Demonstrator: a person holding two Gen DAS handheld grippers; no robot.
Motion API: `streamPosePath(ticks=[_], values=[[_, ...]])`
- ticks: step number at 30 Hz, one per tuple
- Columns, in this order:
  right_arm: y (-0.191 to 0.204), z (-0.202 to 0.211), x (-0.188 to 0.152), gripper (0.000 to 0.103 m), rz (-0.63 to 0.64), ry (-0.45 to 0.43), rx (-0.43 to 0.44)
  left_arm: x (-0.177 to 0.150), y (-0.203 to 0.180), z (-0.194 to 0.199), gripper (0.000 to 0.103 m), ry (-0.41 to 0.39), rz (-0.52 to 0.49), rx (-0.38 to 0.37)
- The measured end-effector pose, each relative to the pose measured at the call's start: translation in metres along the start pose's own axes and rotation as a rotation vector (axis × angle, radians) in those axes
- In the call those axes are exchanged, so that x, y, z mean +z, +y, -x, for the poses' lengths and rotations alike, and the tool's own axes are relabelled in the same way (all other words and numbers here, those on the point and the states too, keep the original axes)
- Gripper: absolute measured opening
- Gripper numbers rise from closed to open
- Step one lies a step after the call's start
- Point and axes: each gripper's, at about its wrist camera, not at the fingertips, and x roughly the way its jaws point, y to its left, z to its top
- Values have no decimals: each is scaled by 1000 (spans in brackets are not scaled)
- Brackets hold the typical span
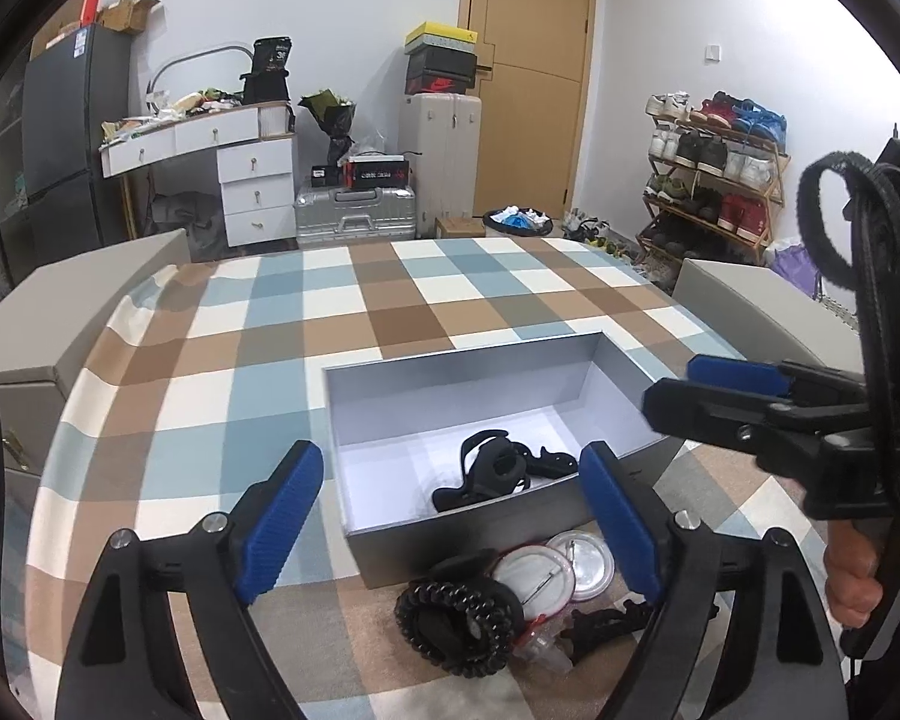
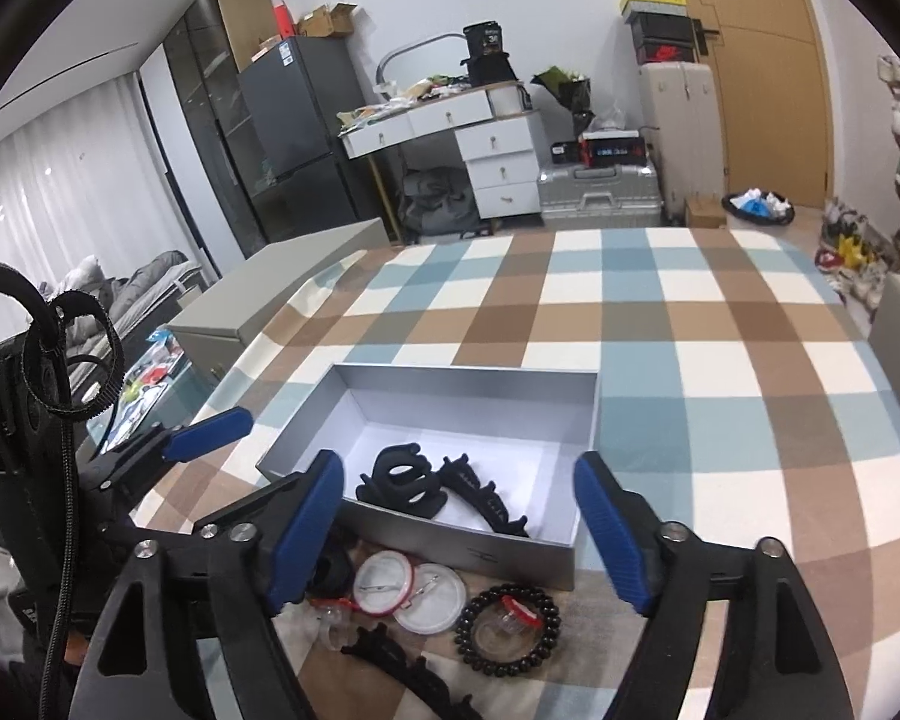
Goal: Organize jewelry
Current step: 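Open the right gripper to drop the comb while the left releases the claw clip into the box, then withdraw both grippers from the box back toward the remaining items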
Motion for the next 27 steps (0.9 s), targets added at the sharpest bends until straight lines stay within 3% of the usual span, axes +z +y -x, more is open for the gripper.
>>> streamPosePath(ticks=[3, 6, 16, 27], values=[[1, 6, -1, 94, -4, -11, 6, -3, 2, 5, 100, -6, -5, 19], [0, 14, -2, 103, -7, -29, -5, -6, 4, 12, 102, -25, -4, 38], [-7, 39, -23, 103, -37, -54, 32, -31, 13, 27, 102, -31, 20, 61], [-15, 22, -61, 103, -47, 88, 11, -48, 12, 23, 102, 10, 11, 43]])
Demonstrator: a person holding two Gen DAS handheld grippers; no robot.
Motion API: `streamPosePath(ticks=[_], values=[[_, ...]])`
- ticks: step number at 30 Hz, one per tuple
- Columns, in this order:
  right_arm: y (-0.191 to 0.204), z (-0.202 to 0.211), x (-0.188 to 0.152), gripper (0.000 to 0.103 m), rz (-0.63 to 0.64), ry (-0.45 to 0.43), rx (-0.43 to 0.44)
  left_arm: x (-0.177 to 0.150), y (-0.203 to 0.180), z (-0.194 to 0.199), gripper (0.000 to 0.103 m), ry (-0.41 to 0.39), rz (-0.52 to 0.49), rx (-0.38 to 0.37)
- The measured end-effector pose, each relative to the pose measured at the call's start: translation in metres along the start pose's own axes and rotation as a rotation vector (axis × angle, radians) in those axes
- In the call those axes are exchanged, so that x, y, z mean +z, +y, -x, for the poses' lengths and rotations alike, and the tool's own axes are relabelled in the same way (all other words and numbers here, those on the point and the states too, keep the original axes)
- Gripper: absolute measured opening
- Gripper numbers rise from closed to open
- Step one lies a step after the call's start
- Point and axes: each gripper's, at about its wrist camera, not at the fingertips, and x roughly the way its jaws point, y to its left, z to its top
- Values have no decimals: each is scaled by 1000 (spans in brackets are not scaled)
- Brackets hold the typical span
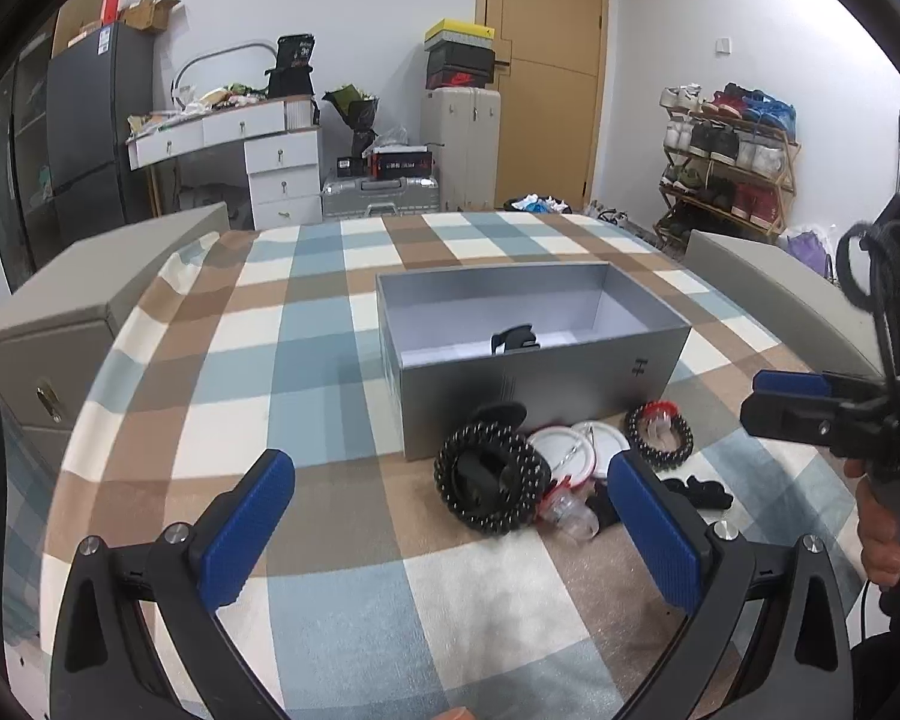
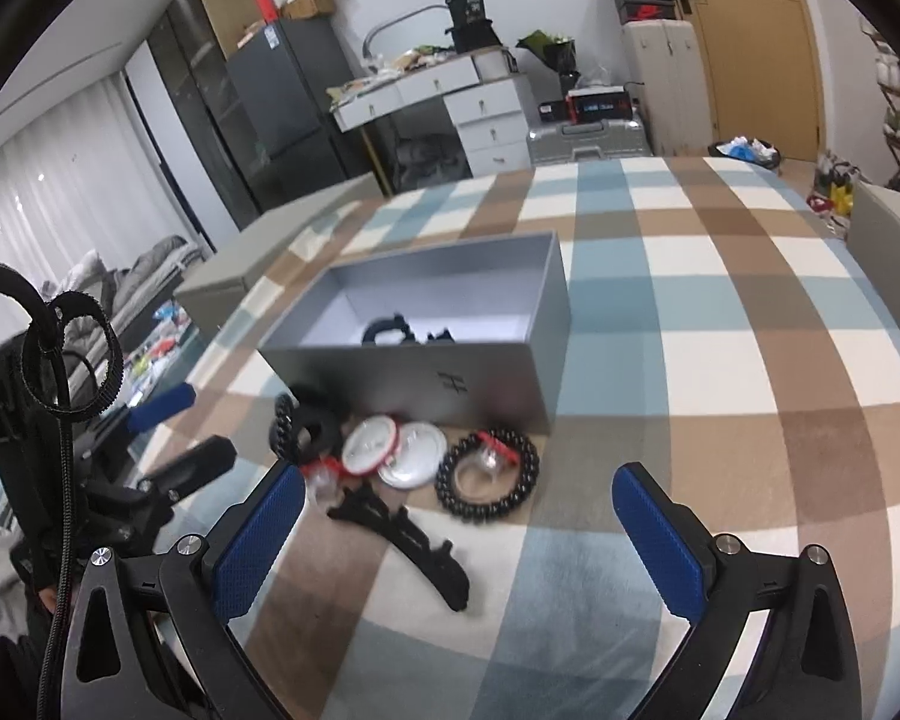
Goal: Organize jewelry
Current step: 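Withdraw both grippers from the box back toward the remaining items, then grasp the small red-and-clear hair tie with the right gripper and lift it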
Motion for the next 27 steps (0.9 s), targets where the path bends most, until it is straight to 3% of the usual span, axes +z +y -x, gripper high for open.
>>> streamPosePath(ticks=[9, 17, 27], values=[[7, -12, -8, 97, 46, 68, 6, -7, 2, -7, 102, 39, 6, 1], [1, -20, -9, 71, 30, 78, -1, -9, 2, -8, 102, 54, 0, -11], [2, -27, -1, 49, 57, 70, -16, -9, 4, -9, 102, 63, 12, -18]])
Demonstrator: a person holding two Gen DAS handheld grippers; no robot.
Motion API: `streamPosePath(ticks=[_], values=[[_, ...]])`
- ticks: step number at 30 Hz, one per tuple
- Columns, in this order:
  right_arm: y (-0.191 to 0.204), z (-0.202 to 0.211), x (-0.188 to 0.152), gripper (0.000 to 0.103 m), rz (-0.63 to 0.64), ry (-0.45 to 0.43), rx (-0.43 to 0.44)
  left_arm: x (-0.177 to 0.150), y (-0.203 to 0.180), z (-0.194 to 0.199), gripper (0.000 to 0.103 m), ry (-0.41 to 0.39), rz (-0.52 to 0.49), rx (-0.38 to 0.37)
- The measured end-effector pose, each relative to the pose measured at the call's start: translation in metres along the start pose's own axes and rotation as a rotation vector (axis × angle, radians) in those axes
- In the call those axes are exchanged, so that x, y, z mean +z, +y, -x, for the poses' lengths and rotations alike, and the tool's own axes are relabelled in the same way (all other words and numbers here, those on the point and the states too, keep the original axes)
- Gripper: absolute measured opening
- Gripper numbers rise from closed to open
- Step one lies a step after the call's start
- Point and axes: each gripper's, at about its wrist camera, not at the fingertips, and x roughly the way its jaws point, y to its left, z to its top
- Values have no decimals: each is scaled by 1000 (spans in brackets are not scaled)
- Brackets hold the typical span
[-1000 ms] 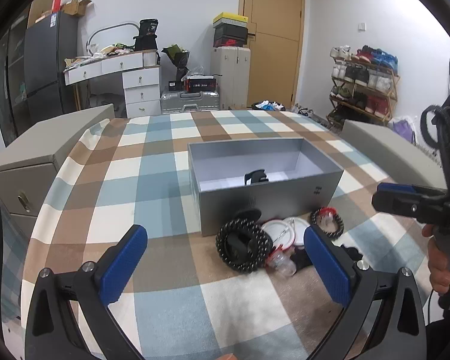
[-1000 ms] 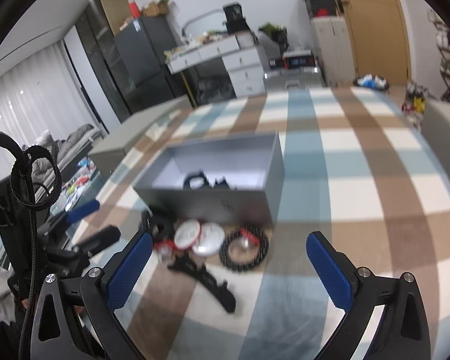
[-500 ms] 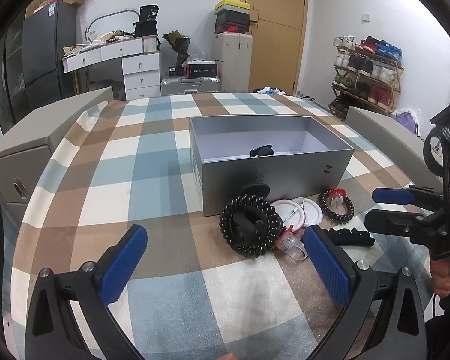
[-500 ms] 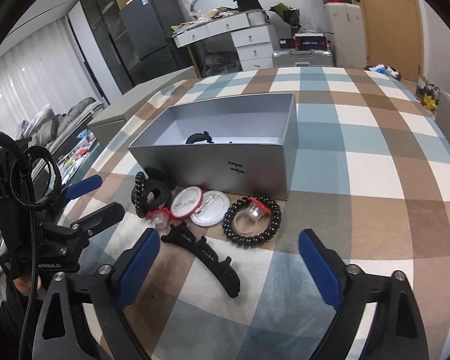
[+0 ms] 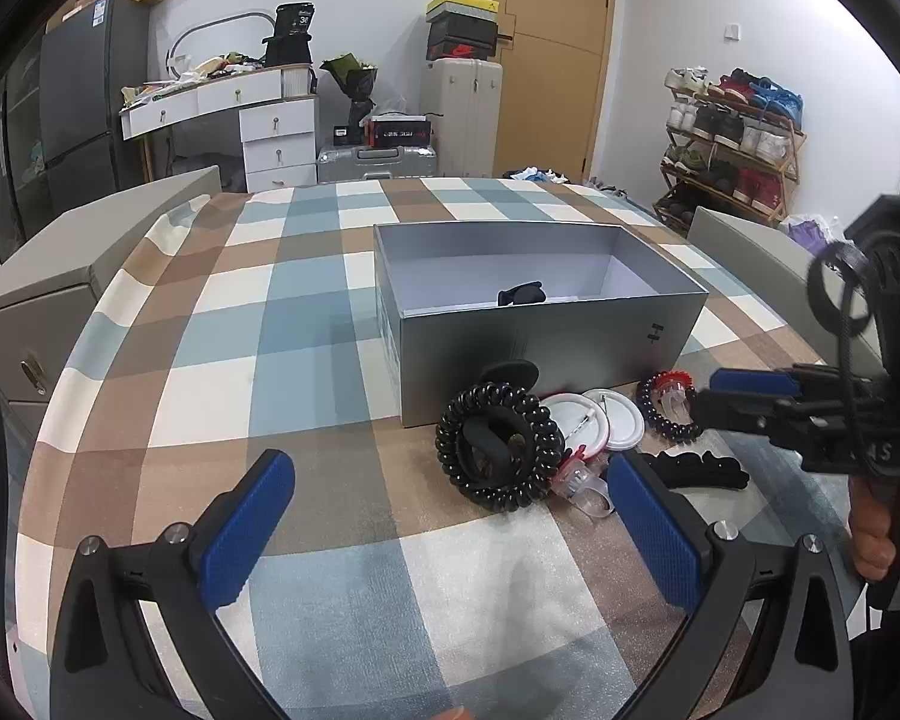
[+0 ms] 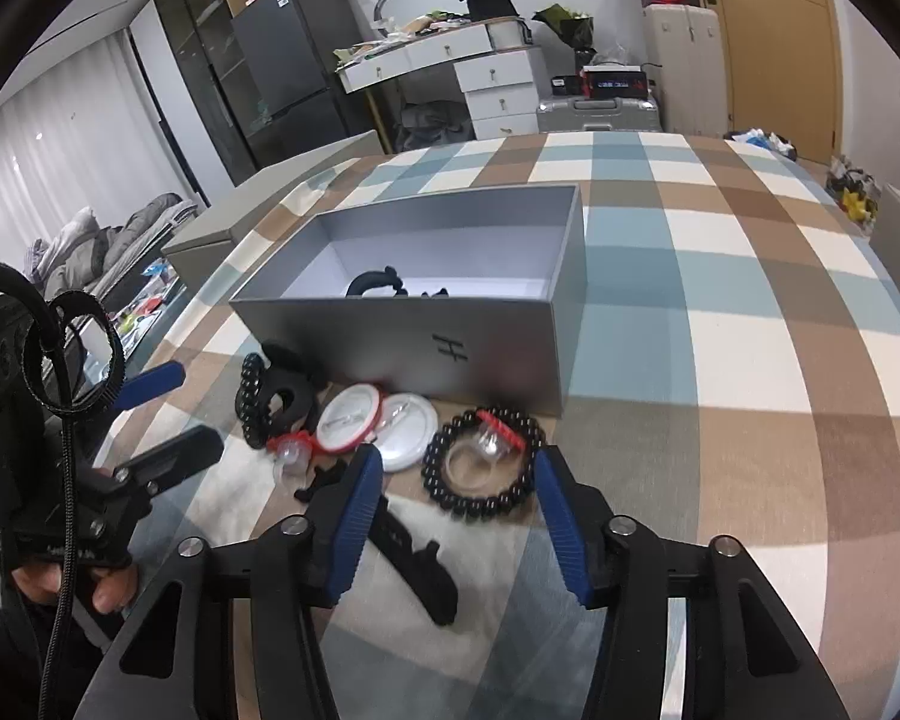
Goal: Organize jewelry
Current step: 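Grasp the small red-and-clear hair tie with the right gripper and lift it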
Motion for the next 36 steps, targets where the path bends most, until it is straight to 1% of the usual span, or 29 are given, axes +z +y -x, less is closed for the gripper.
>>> streamPosePath(ticks=[5, 9, 11, 15, 18, 23, 27, 30, 31, 32, 33, 34, 36], values=[[0, -11, 4, 42, 12, 19, -31, -1, -1, 0, 102, 2, 0, -1], [2, -12, 4, 40, 34, 18, -60, 0, -2, 0, 102, 6, -1, -2], [3, -13, 4, 36, 46, 19, -71, 0, -3, 0, 102, 5, -2, -1], [8, -14, 5, 33, 83, 13, -94, 0, -3, -1, 102, 9, -1, -2], [12, -17, 5, 32, 102, 17, -102, 0, -2, -1, 102, 8, -1, -1], [12, -19, 5, 28, 116, 23, -115, 0, -2, 0, 102, 9, -2, -2], [15, -21, 6, 28, 147, 29, -132, 0, -3, -1, 102, 11, -5, -1], [20, -21, 4, 23, 173, 28, -146, 0, -3, -1, 102, 12, -5, -2], [21, -19, 5, 12, 181, 15, -153, 0, -3, -1, 102, 12, -4, -2], [21, -16, 5, 4, 182, 5, -148, 0, -3, 0, 102, 11, -5, -1], [20, -13, 6, 1, 176, 0, -144, 0, -3, -1, 102, 11, -5, -2], [18, -11, 6, 1, 169, -2, -139, 0, -4, 0, 102, 10, -6, -1], [12, -7, 6, 1, 139, -11, -98, 0, -3, 0, 102, 10, -6, 1]])
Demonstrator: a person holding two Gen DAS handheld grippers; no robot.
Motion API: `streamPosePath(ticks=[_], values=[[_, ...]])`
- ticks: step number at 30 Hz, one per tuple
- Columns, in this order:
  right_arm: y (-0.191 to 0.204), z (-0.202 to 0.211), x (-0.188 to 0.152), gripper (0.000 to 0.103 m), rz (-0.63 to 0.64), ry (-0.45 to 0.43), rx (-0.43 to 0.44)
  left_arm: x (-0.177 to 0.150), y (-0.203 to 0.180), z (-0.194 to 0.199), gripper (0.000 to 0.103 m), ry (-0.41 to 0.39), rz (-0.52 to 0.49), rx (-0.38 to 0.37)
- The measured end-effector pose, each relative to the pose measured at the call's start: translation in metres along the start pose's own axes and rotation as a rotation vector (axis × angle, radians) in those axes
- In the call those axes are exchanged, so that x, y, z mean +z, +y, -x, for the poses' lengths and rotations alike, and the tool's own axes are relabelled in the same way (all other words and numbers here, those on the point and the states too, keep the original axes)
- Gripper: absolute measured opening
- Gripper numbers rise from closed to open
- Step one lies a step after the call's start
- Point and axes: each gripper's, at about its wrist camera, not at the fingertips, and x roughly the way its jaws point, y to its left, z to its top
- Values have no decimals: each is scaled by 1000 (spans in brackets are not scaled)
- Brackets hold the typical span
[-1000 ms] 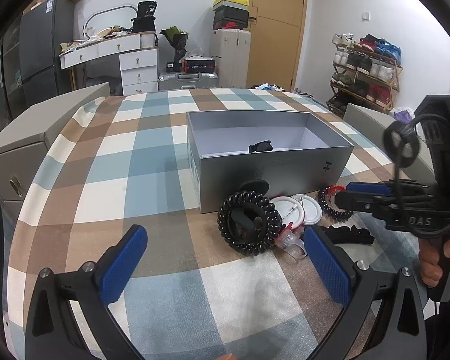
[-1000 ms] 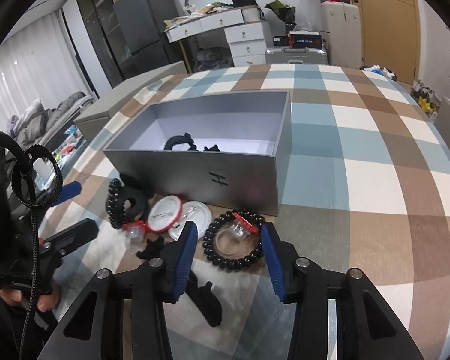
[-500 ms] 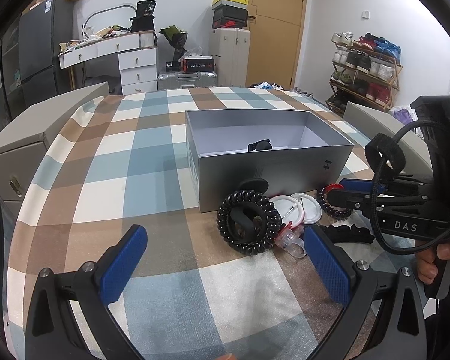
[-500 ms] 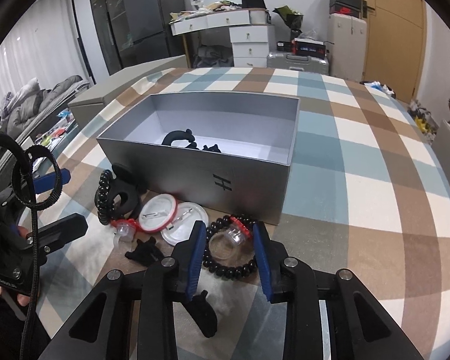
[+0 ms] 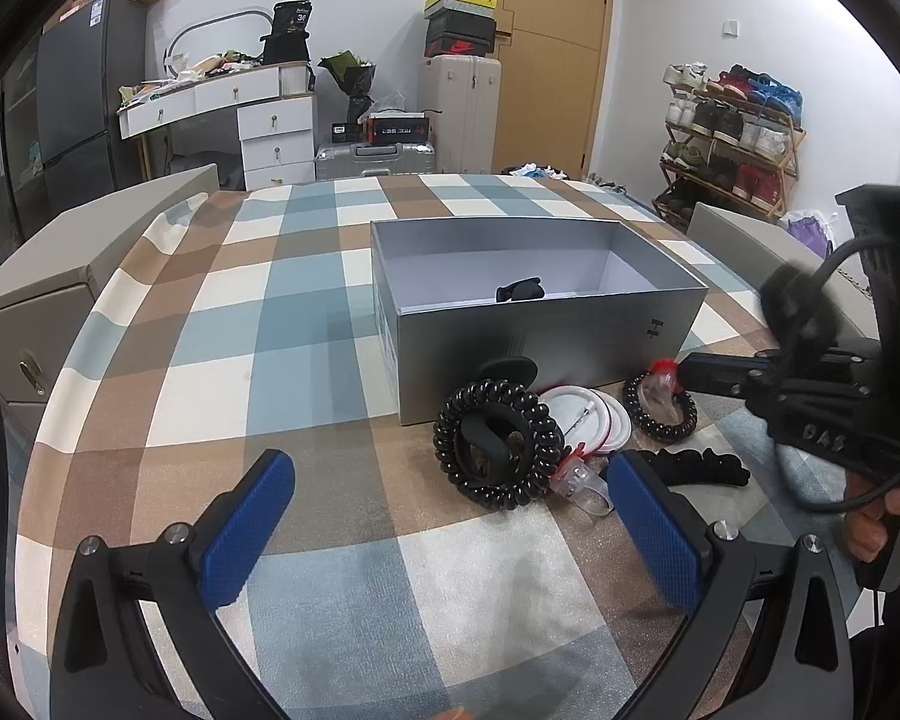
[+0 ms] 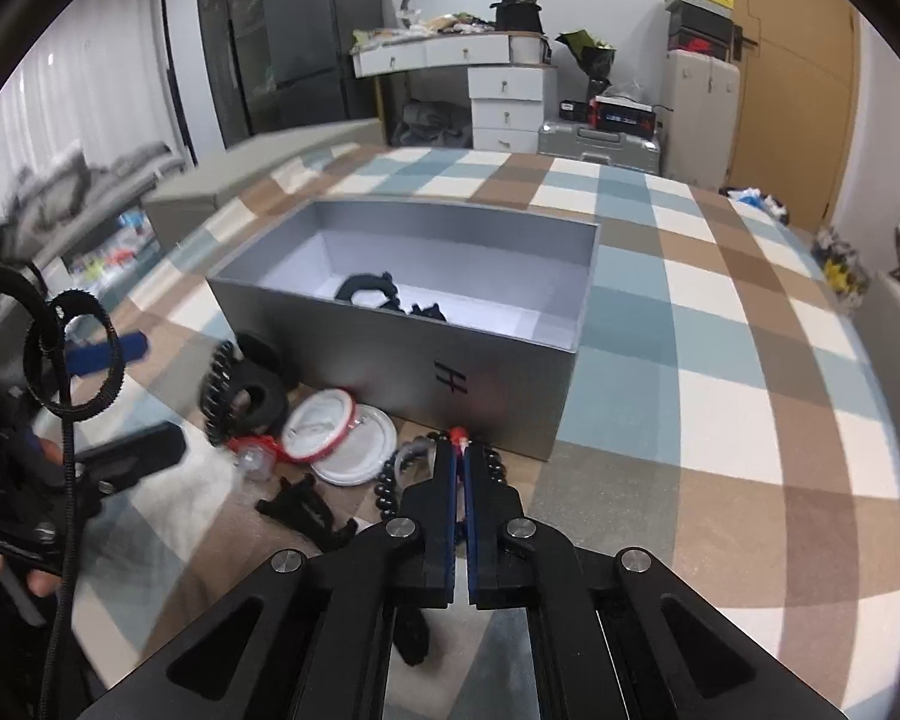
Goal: Organize jewelry
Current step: 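Grasp the small red-and-clear hair tie with the right gripper and lift it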
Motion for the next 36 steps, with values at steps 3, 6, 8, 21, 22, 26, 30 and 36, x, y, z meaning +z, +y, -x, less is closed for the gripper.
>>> streamPosePath(ticks=[3, 6, 8, 21, 22, 26, 30, 36], values=[[-5, 2, 0, 2, -14, 1, 12, 0, 0, 0, 102, 4, 2, 0], [-6, 7, 0, 2, -18, -14, 14, 0, 0, 0, 102, 2, 2, 3], [-8, 11, 0, 1, -30, -22, 29, 0, 0, 0, 102, 3, 1, 1], [4, 31, -17, 1, -43, -27, 188, 0, 1, 1, 102, 2, 9, 3], [7, 34, -19, 1, -32, -29, 195, 0, 1, 1, 102, 3, 10, 1], [18, 36, -28, 1, 7, -17, 198, 0, 1, 1, 102, 2, 12, 2], [24, 29, -36, 2, 41, 22, 205, 1, 1, 1, 102, 4, 7, 4], [33, 24, -39, 6, 76, 49, 203, 1, 1, 0, 102, 5, 8, 2]])
